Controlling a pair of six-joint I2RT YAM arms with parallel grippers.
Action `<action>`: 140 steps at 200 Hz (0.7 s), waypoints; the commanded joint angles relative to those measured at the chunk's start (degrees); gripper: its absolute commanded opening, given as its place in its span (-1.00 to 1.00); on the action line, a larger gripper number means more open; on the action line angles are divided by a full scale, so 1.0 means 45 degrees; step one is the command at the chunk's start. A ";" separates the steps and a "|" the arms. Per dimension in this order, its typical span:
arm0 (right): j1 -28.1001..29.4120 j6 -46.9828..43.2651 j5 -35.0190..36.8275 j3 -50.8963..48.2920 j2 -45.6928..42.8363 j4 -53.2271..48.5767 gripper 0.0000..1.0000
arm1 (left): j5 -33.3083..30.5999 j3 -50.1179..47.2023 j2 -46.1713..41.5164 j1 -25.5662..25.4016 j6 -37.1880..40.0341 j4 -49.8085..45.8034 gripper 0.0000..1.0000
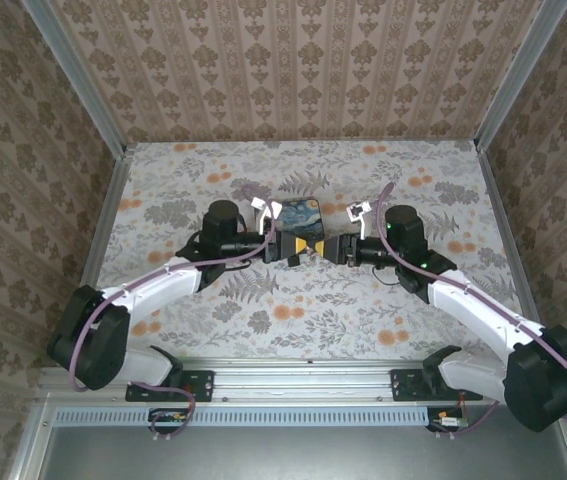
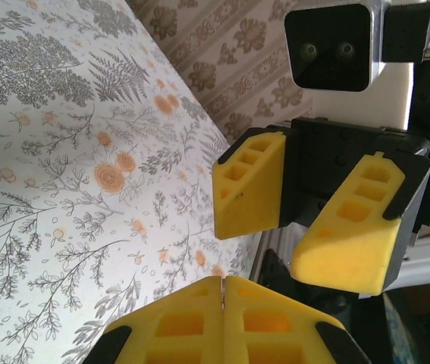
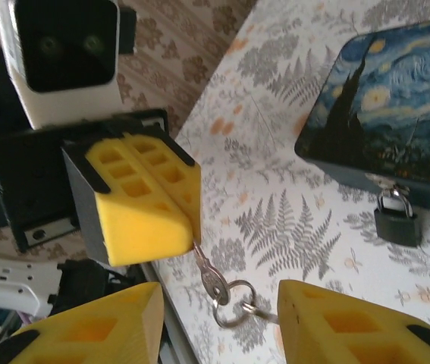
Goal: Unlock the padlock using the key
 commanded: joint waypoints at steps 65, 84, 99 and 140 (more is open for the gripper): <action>0.0017 0.2278 0.0047 -0.0369 0.1260 0.4132 -0.25 | 0.0551 -0.0256 0.0490 0.0507 -0.2902 0.4063 -1.00; 0.0019 0.2574 -0.0075 -0.0336 0.1430 0.4653 -0.30 | 0.0553 -0.0274 0.0591 0.0507 -0.3039 0.4294 -1.00; 0.0021 0.2793 -0.0189 -0.0353 0.1544 0.4946 -0.34 | 0.0530 -0.0310 0.0613 0.0527 -0.3124 0.4416 -1.00; 0.0196 0.3121 -0.0313 -0.0367 0.1831 0.5397 -0.40 | 0.0511 -0.0402 0.0633 0.0619 -0.3282 0.4714 -1.00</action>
